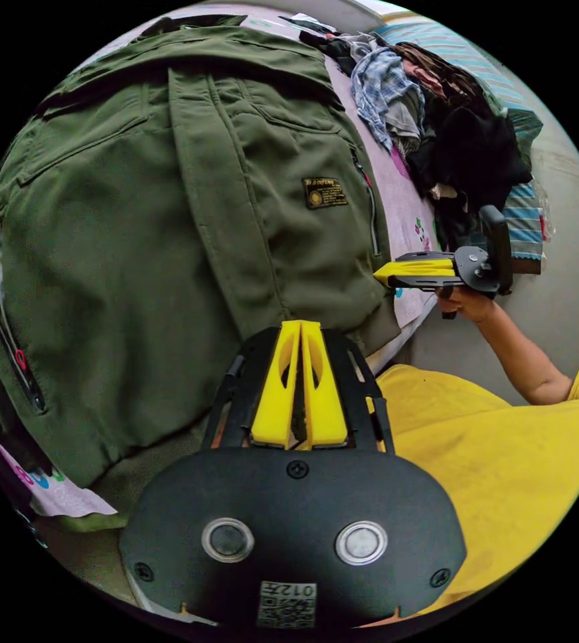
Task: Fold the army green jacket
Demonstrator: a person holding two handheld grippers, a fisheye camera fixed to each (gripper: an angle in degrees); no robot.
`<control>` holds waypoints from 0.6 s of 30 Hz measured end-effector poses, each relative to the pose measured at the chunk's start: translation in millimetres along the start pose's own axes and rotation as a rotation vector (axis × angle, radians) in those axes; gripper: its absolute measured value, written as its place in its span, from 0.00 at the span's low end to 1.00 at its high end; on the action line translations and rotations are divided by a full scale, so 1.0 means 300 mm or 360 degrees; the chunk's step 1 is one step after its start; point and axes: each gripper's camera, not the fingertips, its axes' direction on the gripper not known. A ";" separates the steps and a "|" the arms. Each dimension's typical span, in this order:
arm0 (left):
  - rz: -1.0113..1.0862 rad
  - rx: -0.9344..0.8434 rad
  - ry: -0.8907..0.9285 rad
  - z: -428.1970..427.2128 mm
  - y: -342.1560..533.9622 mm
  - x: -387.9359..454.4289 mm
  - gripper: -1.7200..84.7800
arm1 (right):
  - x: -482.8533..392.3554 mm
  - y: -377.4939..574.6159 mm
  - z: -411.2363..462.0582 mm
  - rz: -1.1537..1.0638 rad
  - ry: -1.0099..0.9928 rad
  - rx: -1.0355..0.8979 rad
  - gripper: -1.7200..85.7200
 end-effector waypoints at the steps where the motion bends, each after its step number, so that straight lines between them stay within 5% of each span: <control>1: 0.0020 0.0015 -0.0037 -0.041 0.016 0.015 0.02 | -0.012 -0.002 -0.002 0.0012 0.0011 0.0004 0.02; 7: -0.0004 0.0163 -0.0420 -0.249 0.190 -0.045 0.02 | -0.128 -0.045 -0.036 0.0270 0.0115 -0.0021 0.02; 12: -0.0104 0.0123 -0.0377 -0.295 0.253 -0.159 0.02 | -0.232 -0.122 -0.161 0.0508 0.0222 -0.0156 0.02; 18: -0.0049 0.0081 -0.0253 -0.261 0.224 -0.130 0.02 | -0.424 -0.308 -0.366 0.0490 0.0287 0.0056 0.02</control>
